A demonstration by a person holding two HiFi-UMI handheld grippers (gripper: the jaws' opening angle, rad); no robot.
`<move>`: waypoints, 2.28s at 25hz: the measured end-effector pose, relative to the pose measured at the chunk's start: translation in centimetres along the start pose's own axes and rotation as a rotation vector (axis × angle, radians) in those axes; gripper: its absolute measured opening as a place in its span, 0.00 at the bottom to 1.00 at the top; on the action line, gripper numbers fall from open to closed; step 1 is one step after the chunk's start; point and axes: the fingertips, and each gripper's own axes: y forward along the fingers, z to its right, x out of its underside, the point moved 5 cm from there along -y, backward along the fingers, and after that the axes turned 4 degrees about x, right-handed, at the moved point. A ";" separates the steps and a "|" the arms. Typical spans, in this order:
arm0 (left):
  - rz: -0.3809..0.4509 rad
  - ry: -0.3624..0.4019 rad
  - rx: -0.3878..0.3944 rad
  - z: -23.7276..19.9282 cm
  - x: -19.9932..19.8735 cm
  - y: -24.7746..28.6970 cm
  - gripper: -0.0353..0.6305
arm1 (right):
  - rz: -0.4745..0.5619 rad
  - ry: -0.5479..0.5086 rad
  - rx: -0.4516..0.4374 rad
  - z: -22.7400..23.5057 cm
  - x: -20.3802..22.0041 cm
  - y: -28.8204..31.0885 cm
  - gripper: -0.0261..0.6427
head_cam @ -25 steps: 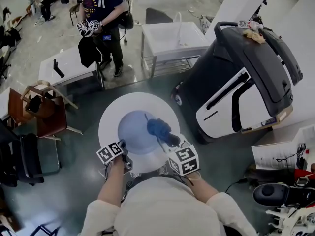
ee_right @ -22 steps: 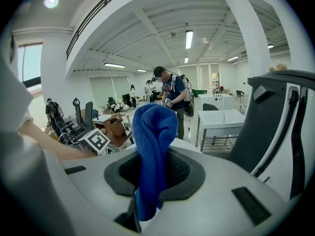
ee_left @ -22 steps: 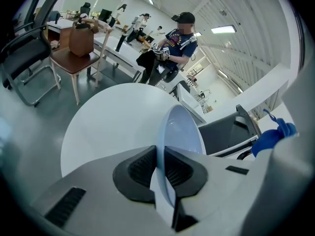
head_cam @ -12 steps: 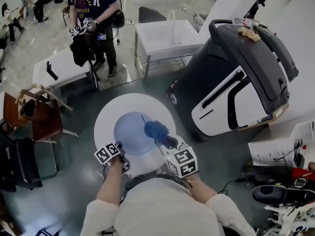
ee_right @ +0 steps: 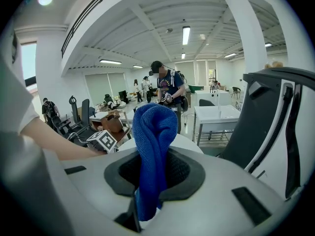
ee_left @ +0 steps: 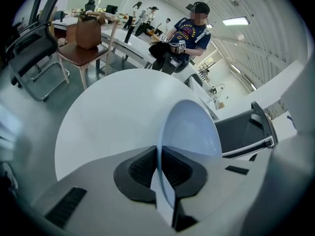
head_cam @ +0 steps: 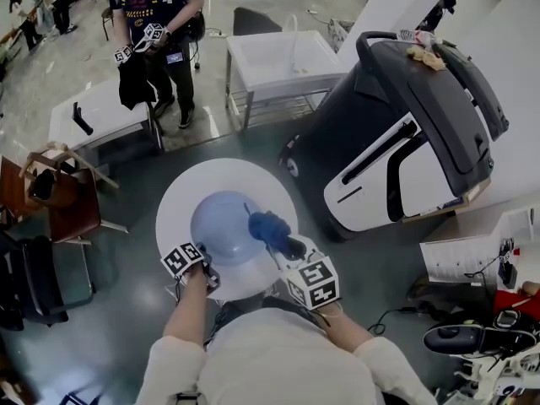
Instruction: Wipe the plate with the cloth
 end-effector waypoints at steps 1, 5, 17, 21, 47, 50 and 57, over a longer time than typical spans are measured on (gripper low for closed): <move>-0.005 -0.002 -0.009 -0.1 0.1 0.2 0.12 | -0.003 0.001 0.002 0.0 0.1 0.0 0.17; -0.007 -0.008 -0.034 -0.7 0.2 0.9 0.12 | -0.007 -0.003 0.001 -0.1 0.2 -0.1 0.17; -0.011 0.003 -0.011 0.2 0.5 0.9 0.15 | -0.006 -0.004 -0.030 -0.4 0.3 0.2 0.17; -0.001 -0.001 0.016 0.7 0.3 0.5 0.24 | -0.004 -0.006 -0.034 -0.4 0.3 0.2 0.17; 0.158 0.363 0.083 5.5 0.1 -7.7 0.16 | 0.039 -0.024 -0.112 -2.8 0.1 0.1 0.17; 0.163 0.446 0.113 7.1 0.5 -8.8 0.13 | 0.043 -0.022 -0.117 -3.0 0.2 -0.1 0.17; 0.236 0.600 0.152 10.5 0.8 -12.1 0.11 | 0.060 -0.025 -0.133 -3.4 0.2 -0.8 0.17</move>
